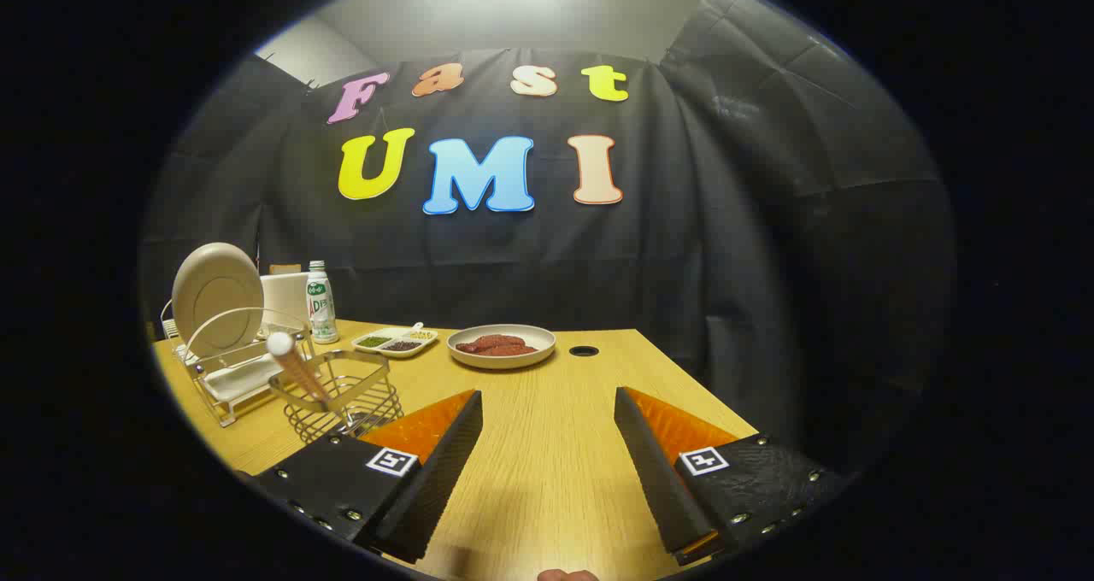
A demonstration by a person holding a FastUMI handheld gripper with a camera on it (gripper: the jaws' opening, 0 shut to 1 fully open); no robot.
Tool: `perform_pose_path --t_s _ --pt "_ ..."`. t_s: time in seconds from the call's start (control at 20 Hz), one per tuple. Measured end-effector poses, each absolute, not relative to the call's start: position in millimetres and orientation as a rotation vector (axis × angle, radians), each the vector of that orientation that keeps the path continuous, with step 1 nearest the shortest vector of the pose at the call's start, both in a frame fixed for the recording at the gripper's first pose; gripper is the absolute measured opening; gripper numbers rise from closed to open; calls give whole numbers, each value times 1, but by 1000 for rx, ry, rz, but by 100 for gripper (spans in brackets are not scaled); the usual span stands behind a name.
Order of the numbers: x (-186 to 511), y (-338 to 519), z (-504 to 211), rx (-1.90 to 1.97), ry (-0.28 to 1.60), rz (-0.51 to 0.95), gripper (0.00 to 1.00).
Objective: Take the plate from the dish rack, then take the spoon from the basket and place it into the plate.
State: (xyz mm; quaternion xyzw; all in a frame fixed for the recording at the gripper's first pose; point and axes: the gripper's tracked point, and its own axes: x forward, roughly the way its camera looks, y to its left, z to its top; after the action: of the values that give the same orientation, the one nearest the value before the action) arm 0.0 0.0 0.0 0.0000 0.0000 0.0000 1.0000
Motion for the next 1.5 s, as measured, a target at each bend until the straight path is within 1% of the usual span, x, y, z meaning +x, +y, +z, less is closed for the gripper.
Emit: perform_pose_path --t_s 0.2,0.5,0.8,1.05,1.2,1.35,1.5 --pt "5 -4 50 -12 -49 -33 96" --pt "-43 26 158 14 -104 -25 96" --pt "-75 58 221 -22 -112 -69 96" --pt "-77 85 247 -21 -133 -79 95" --pt "-75 110 261 -25 -138 -49 95" --pt "-70 136 262 9 -72 -33 95" --pt "-62 165 249 49 46 0 95"
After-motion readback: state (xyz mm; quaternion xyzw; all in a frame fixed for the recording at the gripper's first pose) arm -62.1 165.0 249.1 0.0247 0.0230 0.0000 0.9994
